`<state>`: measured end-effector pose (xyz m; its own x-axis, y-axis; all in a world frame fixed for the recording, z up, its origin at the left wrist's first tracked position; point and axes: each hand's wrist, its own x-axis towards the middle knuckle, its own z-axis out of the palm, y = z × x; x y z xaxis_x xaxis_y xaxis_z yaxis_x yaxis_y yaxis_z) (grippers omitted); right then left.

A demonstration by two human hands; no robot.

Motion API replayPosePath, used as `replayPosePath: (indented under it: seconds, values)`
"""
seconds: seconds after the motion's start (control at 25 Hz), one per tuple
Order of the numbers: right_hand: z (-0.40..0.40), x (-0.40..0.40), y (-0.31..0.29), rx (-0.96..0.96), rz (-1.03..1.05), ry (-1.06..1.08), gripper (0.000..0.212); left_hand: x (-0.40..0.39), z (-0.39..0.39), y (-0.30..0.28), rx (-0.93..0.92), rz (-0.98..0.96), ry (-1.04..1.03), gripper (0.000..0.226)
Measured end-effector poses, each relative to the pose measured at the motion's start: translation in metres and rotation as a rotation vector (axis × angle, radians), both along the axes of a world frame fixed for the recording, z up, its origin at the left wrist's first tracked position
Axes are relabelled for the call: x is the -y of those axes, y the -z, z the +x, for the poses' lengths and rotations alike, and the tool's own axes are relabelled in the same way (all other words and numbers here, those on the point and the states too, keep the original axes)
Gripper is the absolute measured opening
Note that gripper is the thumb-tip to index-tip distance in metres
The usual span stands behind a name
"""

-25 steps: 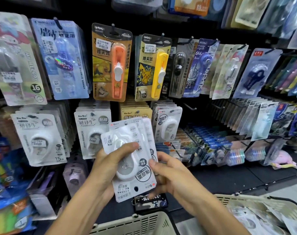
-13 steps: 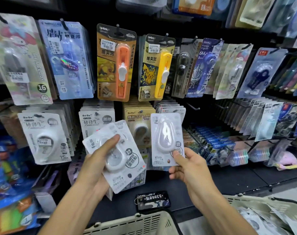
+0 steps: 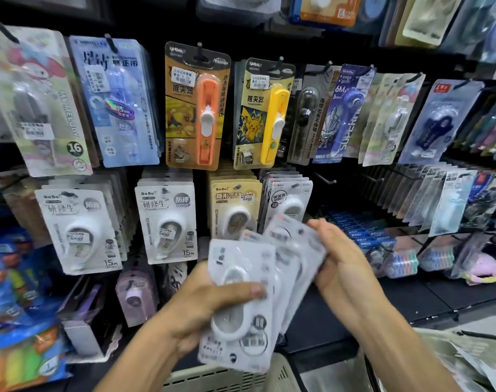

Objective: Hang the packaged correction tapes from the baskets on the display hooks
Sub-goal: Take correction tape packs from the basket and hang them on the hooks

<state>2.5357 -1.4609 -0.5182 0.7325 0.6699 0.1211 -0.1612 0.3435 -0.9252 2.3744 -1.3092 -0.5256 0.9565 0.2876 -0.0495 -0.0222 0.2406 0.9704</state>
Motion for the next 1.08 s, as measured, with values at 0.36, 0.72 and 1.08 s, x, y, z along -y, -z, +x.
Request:
replayPosePath:
  seconds: [0.36,0.72,1.08]
  values:
    - [-0.006,-0.010,0.013,0.002,-0.187,0.189,0.016,0.001,0.004,-0.002,0.058,-0.250,-0.099,0.068]
    - [0.036,-0.012,0.005,0.230,-0.459,0.461,0.018,-0.011,0.004,-0.005,0.143,-0.225,-0.323,0.028]
    - [0.010,-0.013,0.004,0.435,-0.631,0.474,0.028,-0.010,0.006,-0.013,0.133,-0.231,-0.308,0.045]
